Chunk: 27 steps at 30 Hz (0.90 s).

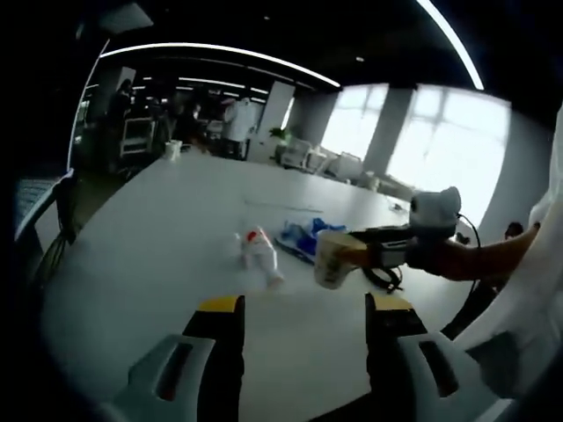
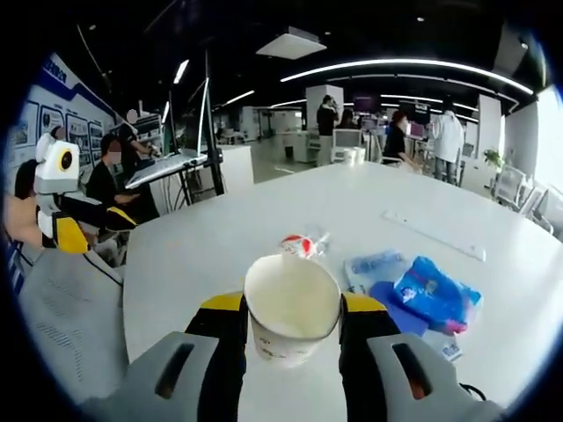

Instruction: Arrange the tabletop items into an orderly group along one side of the table until the central work area is clear of visible clutter.

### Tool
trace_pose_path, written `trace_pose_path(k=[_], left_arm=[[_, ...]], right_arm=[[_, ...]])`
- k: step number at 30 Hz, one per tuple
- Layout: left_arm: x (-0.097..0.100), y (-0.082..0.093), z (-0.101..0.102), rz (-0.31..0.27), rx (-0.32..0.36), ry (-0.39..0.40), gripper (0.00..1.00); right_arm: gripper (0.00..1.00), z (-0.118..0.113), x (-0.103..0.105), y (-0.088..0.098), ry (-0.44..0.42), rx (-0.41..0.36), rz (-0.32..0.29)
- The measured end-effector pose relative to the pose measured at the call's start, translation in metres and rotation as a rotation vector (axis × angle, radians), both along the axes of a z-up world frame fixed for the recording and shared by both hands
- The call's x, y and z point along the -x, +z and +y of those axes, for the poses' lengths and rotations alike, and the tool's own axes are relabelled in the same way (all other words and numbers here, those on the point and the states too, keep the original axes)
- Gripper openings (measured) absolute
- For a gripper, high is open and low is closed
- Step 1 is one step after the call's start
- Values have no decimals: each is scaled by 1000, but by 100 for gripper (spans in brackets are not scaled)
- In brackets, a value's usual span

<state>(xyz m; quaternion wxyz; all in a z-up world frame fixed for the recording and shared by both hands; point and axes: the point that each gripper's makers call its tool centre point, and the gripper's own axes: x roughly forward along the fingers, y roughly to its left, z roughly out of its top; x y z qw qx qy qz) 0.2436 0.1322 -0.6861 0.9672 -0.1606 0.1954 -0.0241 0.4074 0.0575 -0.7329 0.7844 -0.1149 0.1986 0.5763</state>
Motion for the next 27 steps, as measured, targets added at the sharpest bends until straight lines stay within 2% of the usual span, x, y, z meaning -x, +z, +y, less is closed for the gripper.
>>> trace_pose_path(k=[11,27], left_arm=[[17,0,4,14,9,38,50],[25,1,7,12,27,79,49]], right_arm=[[38,1,-12,-11,-13,7,-5],[38,7,-12,-23,2,1,-20]])
